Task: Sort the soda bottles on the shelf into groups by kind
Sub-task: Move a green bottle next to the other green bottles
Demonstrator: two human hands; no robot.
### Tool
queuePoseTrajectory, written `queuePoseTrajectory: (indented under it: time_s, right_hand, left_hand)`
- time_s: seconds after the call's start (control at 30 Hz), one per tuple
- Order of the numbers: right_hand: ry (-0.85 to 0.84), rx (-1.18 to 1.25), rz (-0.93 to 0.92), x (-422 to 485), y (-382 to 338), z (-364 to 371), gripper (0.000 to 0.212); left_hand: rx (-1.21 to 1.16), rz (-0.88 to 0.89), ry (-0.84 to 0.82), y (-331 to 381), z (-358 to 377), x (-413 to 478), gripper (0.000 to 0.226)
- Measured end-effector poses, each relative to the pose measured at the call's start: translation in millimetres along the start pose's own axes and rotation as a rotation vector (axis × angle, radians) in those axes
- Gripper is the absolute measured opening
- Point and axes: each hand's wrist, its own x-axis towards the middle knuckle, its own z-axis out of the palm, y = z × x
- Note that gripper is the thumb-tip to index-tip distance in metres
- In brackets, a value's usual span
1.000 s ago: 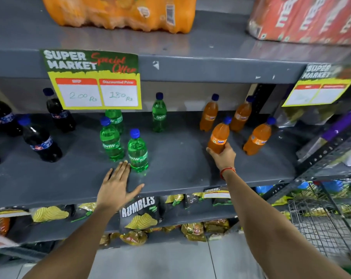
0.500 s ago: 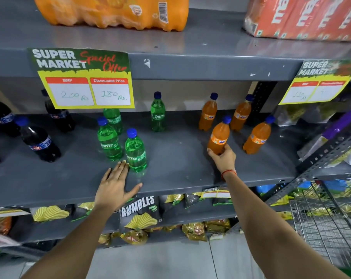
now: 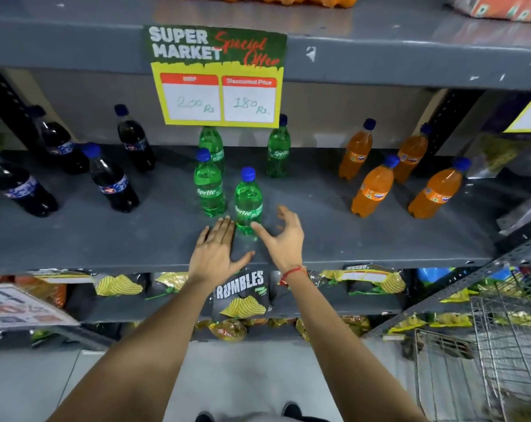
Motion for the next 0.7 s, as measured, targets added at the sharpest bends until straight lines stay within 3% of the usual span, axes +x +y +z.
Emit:
queuePoseTrajectory:
  time_s: [0.1, 0.3, 0.7]
  right_hand:
    - [-0.053, -0.03, -0.011, 3, -9, 26, 0.071]
    - [-0.007, -0.107, -0.031, 8, -7, 39, 0.048]
    - [0.002, -0.247, 0.0, 67, 12, -10, 0.046]
  left_hand:
    - [-0.034, 0.016, 0.006, -1, 2, -2, 0.092]
    - [-0.047, 0.021, 0.026, -3, 3, -3, 0.09]
    - [0.03, 0.013, 0.018, -4, 6, -2, 0.106]
